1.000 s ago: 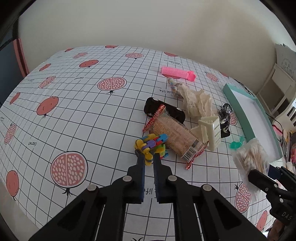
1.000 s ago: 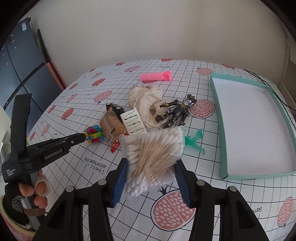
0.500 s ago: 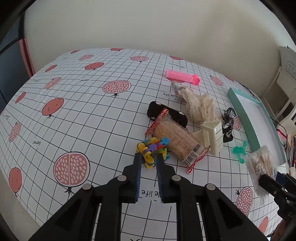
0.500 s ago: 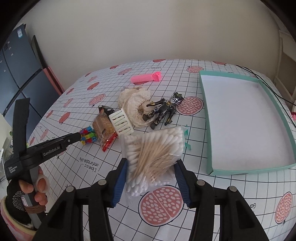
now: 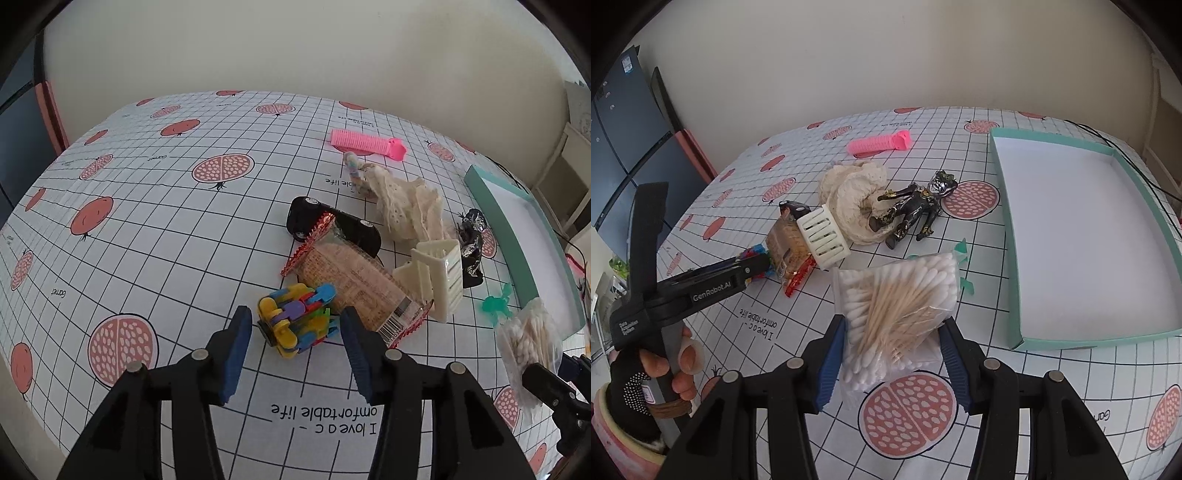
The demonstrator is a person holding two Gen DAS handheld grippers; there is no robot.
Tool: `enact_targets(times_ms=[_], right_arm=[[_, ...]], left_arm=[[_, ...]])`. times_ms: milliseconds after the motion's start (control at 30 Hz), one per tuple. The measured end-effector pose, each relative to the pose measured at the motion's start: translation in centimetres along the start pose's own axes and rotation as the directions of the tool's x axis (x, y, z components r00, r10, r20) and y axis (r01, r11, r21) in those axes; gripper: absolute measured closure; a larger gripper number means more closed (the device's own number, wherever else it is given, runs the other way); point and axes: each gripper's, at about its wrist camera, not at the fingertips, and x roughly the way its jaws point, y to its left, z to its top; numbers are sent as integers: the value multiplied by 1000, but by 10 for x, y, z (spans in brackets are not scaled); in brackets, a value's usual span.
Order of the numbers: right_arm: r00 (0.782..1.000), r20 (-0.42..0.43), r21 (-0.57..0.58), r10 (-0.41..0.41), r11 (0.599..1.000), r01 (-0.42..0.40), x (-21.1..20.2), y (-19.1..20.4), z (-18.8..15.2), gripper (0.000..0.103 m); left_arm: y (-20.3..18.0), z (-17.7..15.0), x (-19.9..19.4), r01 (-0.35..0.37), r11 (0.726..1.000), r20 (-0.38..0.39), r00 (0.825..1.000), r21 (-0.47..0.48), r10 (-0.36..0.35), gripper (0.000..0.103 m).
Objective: Organize objects
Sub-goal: 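Carry the swab bag with the right tool while the left tool carries the block toy into the teal box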
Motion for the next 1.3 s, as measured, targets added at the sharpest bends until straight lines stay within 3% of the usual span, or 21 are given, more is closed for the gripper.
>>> enact_targets(times_ms=[467,633,733,933,1133,1300], right_arm=[[1000,6,5,8,1000,-9,-2,-2,2,49],[999,43,8,6,1000,-7,-17,-5,6,49],[997,74,21,-13,1000,11,-30,-14,13,49],[988,120,77,-95,993,87,-56,-51,27,49],[971,125,123,-203,974,188,-77,-94,41,49],[953,126,155,-275,954,255,-94,-127,54,49]], left_arm=[[-2,-3,3,-20,1000,4,1000,9,20,57],[1,-1,-14,-21,1000,22,1000,0,21,57],[-6,10,-37,-3,1000,74,997,12,2,57],[-62,45,-73,83,989,152,983,120,-101,57],[-144,72,-86,200,951,131,963,235,-234,57],[-207,97,-91,256,925,101,951,280,-293,57]])
